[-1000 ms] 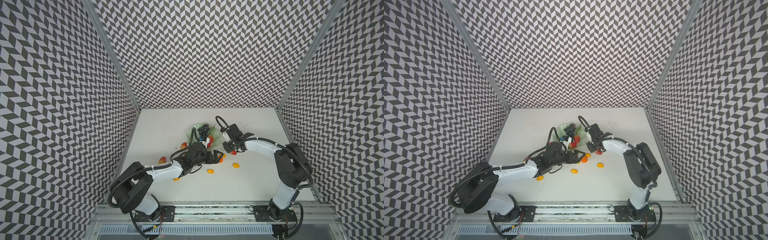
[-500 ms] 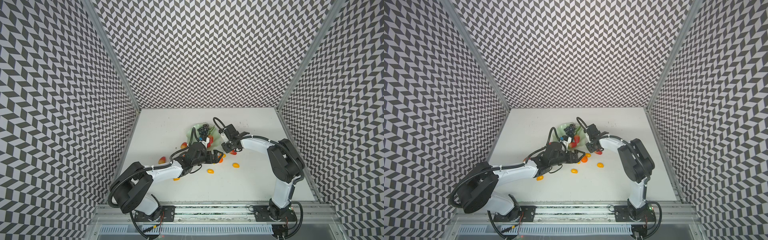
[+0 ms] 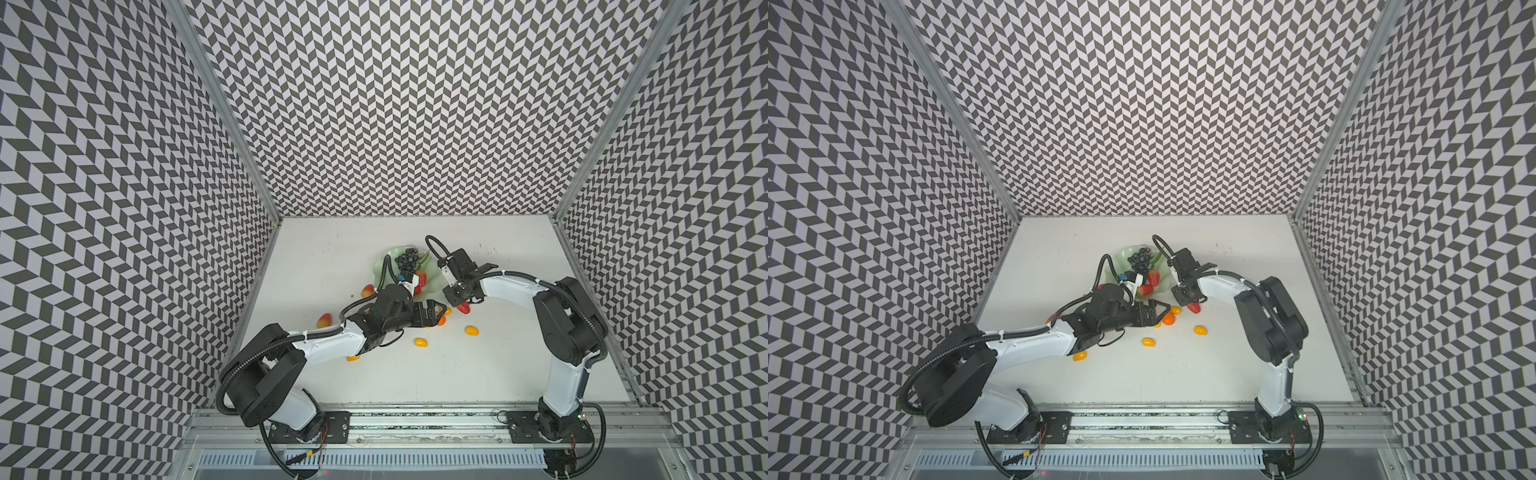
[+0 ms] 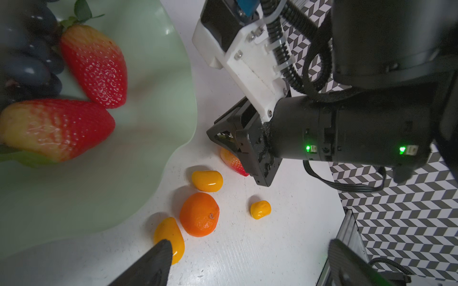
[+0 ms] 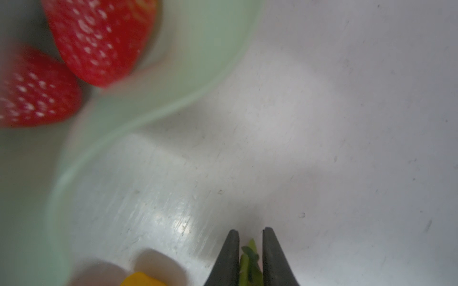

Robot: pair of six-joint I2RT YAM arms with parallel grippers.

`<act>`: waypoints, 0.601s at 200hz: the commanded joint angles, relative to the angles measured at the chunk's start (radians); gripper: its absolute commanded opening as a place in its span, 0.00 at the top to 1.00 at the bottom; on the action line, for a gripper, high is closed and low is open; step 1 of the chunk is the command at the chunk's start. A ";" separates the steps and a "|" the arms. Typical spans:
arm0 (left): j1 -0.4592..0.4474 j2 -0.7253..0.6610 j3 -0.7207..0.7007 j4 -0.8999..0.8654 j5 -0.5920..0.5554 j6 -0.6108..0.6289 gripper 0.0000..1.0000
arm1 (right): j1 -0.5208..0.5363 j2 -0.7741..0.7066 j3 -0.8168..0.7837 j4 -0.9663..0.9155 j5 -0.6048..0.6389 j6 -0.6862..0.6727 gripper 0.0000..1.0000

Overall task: Arrange fruit in a fruit bowl
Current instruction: Pick up the fruit from the center of the table.

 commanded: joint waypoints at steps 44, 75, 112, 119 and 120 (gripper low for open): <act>-0.006 -0.014 0.012 0.009 -0.009 -0.007 0.00 | 0.005 -0.028 -0.002 0.011 0.005 0.014 0.90; -0.006 -0.016 0.022 0.001 -0.009 -0.004 0.00 | 0.003 -0.059 -0.018 0.017 0.007 0.023 0.94; -0.004 -0.041 0.043 -0.032 -0.007 0.007 0.00 | 0.002 -0.135 -0.059 0.055 0.002 0.045 1.00; -0.004 -0.049 0.049 -0.043 -0.010 0.012 0.00 | 0.002 -0.155 -0.067 0.066 0.000 0.049 1.00; -0.004 -0.050 0.049 -0.044 -0.010 0.012 0.00 | 0.002 -0.158 -0.068 0.068 0.000 0.049 1.00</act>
